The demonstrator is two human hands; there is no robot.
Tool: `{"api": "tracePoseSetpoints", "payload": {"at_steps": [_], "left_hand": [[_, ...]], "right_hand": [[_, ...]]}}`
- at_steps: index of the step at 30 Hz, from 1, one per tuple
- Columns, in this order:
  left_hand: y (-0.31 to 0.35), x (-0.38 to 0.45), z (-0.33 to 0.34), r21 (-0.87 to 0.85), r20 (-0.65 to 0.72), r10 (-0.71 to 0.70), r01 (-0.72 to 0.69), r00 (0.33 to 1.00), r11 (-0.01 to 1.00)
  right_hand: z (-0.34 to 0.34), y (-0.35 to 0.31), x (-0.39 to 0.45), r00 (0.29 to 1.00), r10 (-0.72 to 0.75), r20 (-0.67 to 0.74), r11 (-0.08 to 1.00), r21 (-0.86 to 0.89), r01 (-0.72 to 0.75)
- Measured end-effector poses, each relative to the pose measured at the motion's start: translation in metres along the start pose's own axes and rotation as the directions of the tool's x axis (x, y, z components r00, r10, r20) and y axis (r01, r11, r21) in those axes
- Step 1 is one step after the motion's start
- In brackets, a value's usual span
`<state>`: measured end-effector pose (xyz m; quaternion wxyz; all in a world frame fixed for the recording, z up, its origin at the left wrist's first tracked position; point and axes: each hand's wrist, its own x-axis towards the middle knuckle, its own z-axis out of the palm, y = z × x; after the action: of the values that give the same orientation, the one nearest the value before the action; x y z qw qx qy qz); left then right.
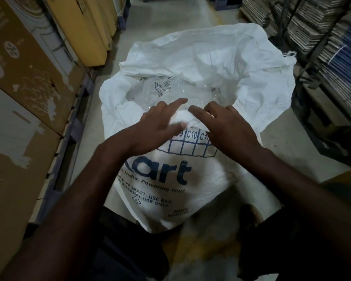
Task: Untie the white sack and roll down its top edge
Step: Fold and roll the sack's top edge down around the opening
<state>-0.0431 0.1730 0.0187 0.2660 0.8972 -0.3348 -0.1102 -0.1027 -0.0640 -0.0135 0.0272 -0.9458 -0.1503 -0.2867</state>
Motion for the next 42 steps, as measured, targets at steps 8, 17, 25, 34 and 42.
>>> {"api": "tracePoseSetpoints", "payload": {"at_steps": [8,17,25,34,42], "left_hand": [[-0.012,-0.006,-0.001,0.034,-0.067,0.159,-0.157,0.985,0.987],[0.002,-0.008,0.02,0.428,-0.348,0.33,-0.164,0.878,0.889],[0.014,0.015,0.014,0.545,-0.5,0.352,-0.029,0.792,0.838],[0.037,0.014,0.055,0.579,-0.267,0.043,0.125,0.963,0.805],[0.029,0.018,0.056,0.554,-0.4,0.17,0.089,0.901,0.828]], "right_hand": [[-0.015,-0.007,-0.017,0.941,-0.097,0.325,0.972,0.232,0.02],[-0.013,-0.004,-0.006,0.958,0.041,0.285,0.982,0.163,-0.091],[0.007,0.0,-0.004,0.973,0.227,0.049,0.971,0.06,-0.229],[0.008,-0.012,-0.01,0.984,0.046,0.17,0.972,0.219,-0.083],[-0.019,0.053,-0.019,0.896,0.092,0.435,0.993,0.027,-0.116]]}}
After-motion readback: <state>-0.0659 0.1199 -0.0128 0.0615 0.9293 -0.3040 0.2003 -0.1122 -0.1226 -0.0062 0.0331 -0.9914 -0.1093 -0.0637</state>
